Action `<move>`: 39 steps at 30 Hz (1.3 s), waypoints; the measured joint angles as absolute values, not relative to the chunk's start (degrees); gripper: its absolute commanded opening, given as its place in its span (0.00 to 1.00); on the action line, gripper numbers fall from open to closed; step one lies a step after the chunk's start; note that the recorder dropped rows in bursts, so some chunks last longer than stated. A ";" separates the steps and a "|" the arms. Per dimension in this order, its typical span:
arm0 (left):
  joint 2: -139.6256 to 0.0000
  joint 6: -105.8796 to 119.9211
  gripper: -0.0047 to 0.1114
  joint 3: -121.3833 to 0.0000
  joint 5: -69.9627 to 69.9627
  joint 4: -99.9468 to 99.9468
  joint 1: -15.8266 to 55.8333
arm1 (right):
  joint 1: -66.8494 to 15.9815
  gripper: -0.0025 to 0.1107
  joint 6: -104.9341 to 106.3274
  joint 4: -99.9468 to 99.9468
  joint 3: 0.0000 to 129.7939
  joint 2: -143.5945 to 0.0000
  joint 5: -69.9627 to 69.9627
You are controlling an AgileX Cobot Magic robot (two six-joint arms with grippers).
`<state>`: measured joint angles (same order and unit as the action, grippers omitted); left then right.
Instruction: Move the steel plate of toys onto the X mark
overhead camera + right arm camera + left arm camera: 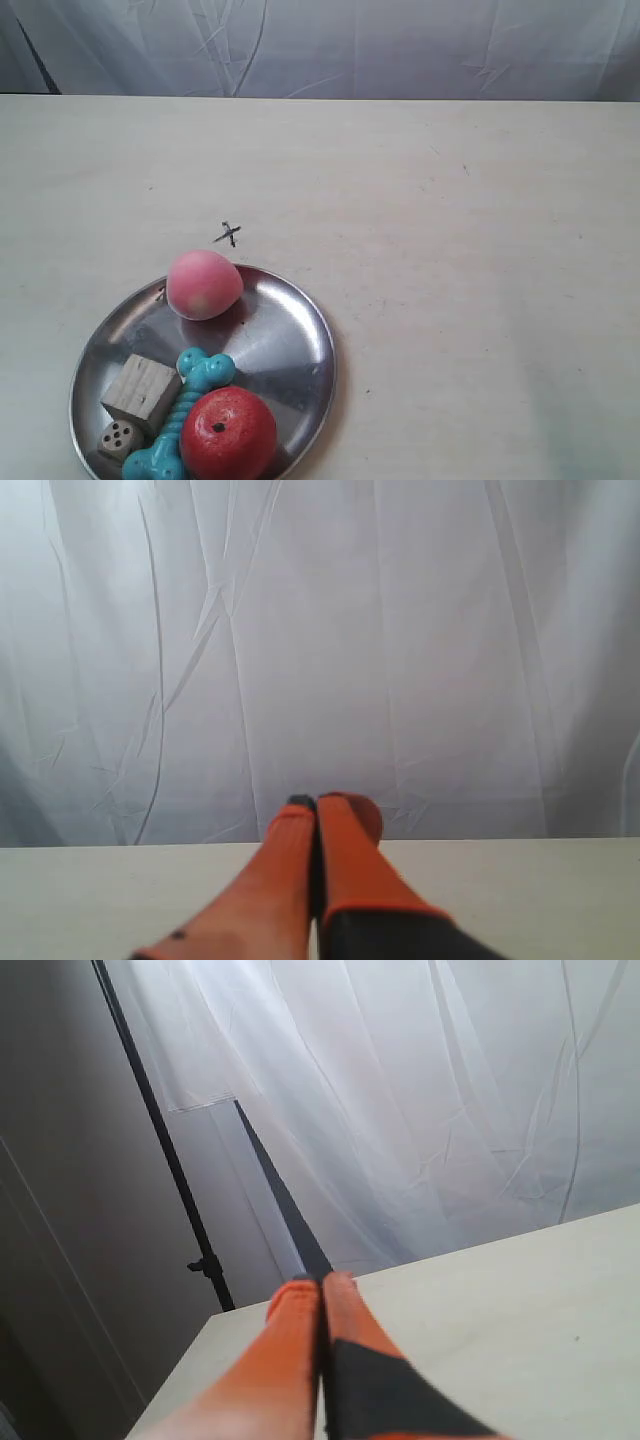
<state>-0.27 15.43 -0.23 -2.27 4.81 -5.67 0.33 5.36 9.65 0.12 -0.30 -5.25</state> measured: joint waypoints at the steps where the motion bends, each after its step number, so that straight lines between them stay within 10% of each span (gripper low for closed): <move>1: -0.27 15.43 0.04 -0.23 -2.27 4.81 -5.67 | 0.33 0.01 5.36 9.65 0.12 -0.30 -5.25; 39: -0.27 1.46 0.04 -0.18 -8.41 -6.33 -5.67 | 0.33 0.01 -10.17 36.09 0.12 -0.30 -4.84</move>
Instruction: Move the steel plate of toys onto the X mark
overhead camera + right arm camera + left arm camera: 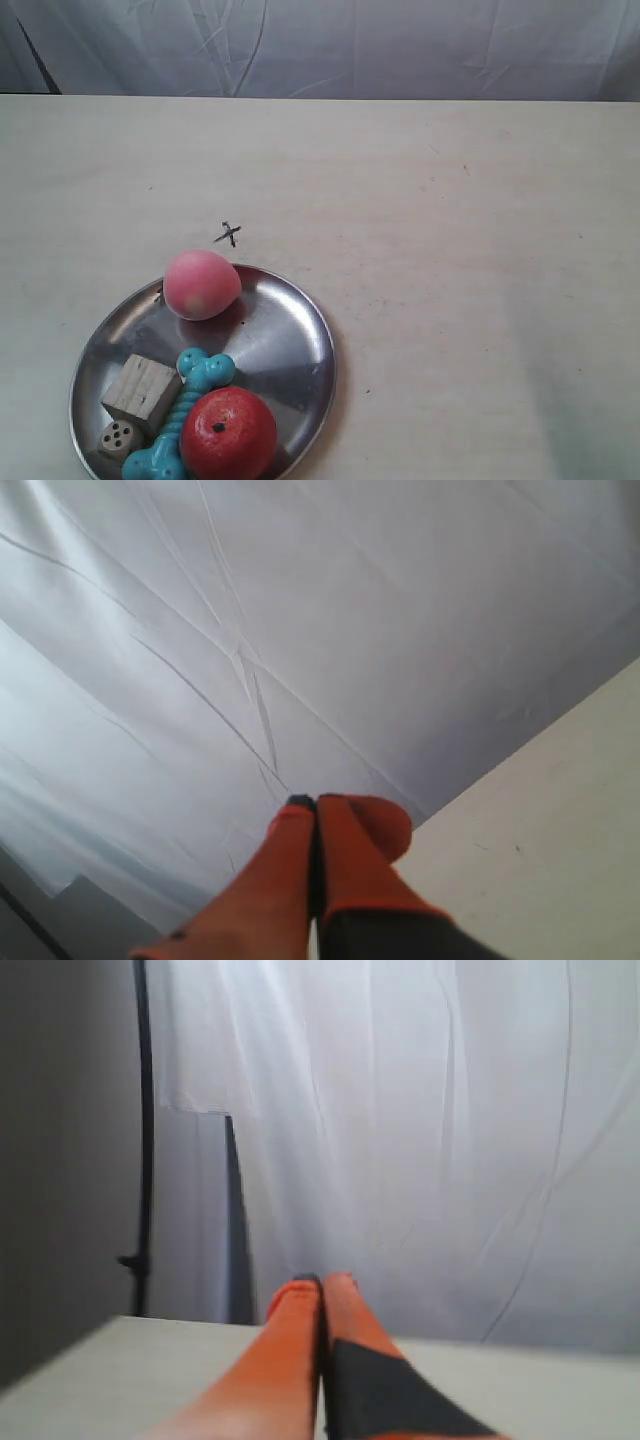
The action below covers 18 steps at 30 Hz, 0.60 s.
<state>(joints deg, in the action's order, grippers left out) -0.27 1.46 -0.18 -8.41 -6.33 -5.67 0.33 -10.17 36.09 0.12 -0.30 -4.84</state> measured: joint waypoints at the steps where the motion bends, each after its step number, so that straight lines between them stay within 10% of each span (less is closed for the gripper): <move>1: -0.27 -2.68 0.04 -0.18 -9.92 -10.37 -5.67 | 0.33 0.01 -10.29 36.68 0.12 -0.30 -4.84; 11: -4.19 -35.78 0.04 -11.15 -10.13 19.88 -5.67 | 0.33 0.01 -14.95 35.35 0.12 -0.30 -6.47; 18: -36.91 -42.60 0.04 -24.98 1.13 23.71 -1.77 | 0.33 0.01 -20.26 20.40 15.43 -13.40 -7.30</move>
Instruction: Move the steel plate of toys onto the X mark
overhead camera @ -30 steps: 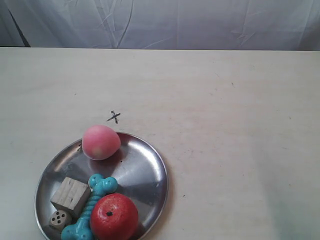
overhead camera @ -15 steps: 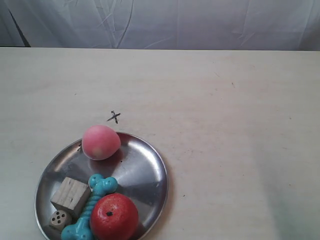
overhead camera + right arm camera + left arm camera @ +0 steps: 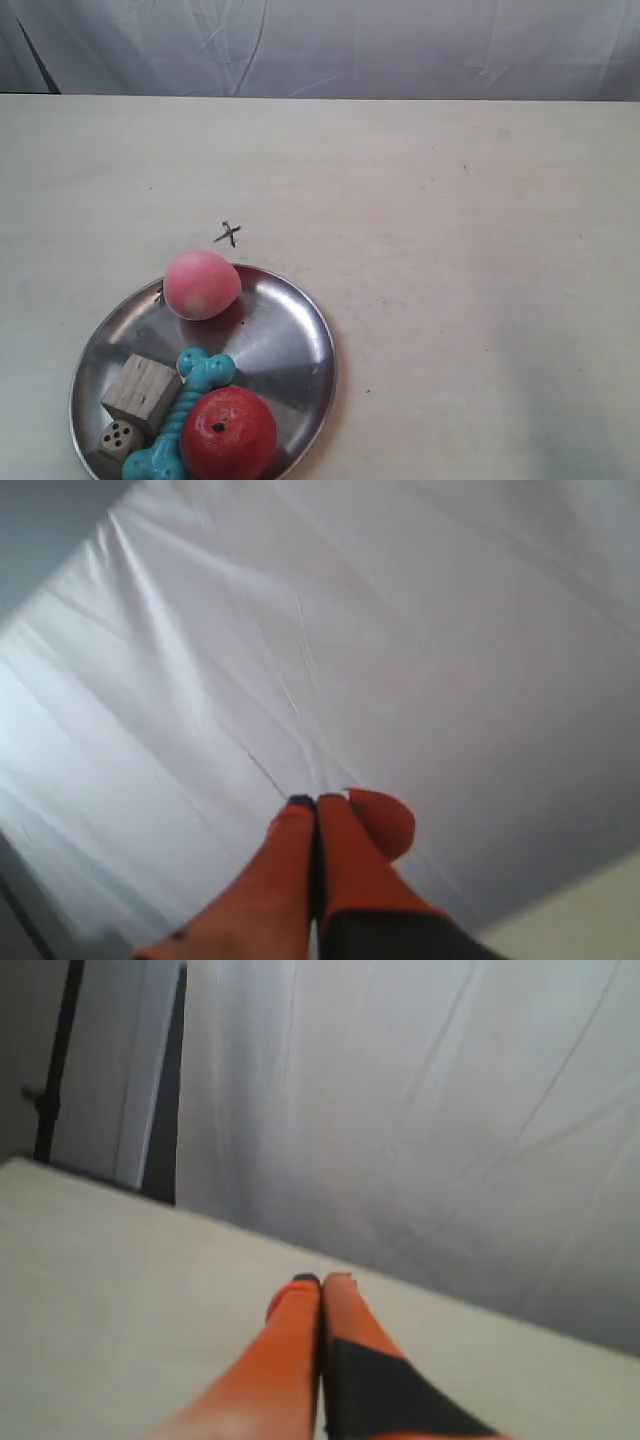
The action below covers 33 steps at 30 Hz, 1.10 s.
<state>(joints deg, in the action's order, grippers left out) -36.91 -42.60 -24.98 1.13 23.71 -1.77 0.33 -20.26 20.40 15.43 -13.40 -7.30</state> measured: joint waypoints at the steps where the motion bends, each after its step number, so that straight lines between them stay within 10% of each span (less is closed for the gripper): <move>1: -40.86 -42.86 0.04 -26.03 4.79 22.98 0.80 | 0.33 0.01 -20.17 18.14 18.30 -19.59 -0.31; 12: -66.10 -7.23 0.04 -29.14 31.82 -17.91 5.78 | 0.33 0.01 20.26 42.78 32.81 -66.76 40.05; 33: -88.07 32.03 0.04 -29.48 48.05 -52.16 -17.64 | -2.45 0.01 43.81 61.31 33.22 -85.31 42.73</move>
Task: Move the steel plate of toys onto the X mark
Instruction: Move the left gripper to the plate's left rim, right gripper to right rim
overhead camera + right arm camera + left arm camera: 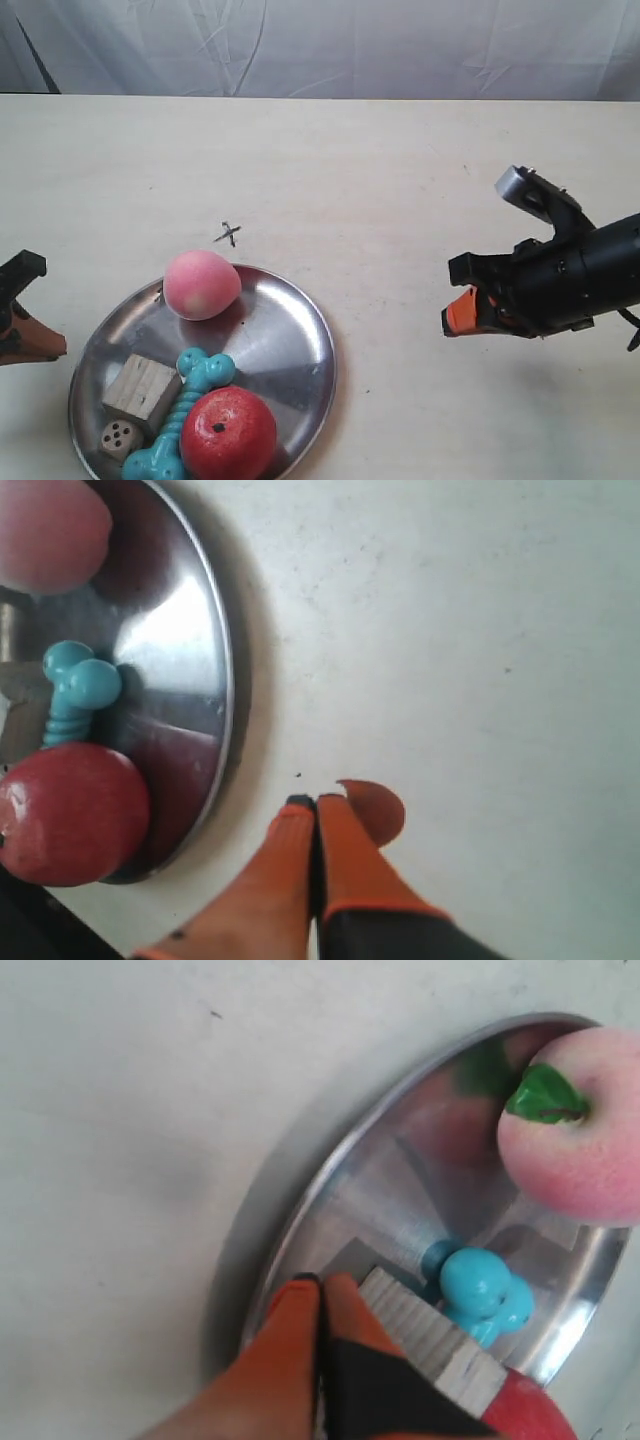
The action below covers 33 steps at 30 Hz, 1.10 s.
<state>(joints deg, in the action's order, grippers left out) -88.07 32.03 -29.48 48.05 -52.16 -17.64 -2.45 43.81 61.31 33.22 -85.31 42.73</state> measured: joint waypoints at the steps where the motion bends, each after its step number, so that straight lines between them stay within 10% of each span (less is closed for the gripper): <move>1: -88.77 32.97 0.04 -29.48 48.17 -52.16 -17.64 | -3.89 0.01 43.91 61.12 33.22 -85.54 42.13; 14: -90.71 36.29 0.04 -29.48 47.87 -52.12 -17.64 | -15.16 0.02 44.15 59.82 33.22 -90.45 35.75; 24: -90.71 46.18 0.22 -29.48 46.51 -55.99 -17.64 | -15.37 0.45 44.15 59.92 33.22 -90.52 32.82; 33: -93.24 49.34 0.33 -29.61 45.39 -55.26 -17.64 | -15.37 0.39 44.15 60.79 33.22 -90.52 31.18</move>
<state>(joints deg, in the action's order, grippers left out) -93.24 49.34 -29.61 45.39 -55.26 -17.64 -15.37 44.15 60.79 33.22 -90.52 31.18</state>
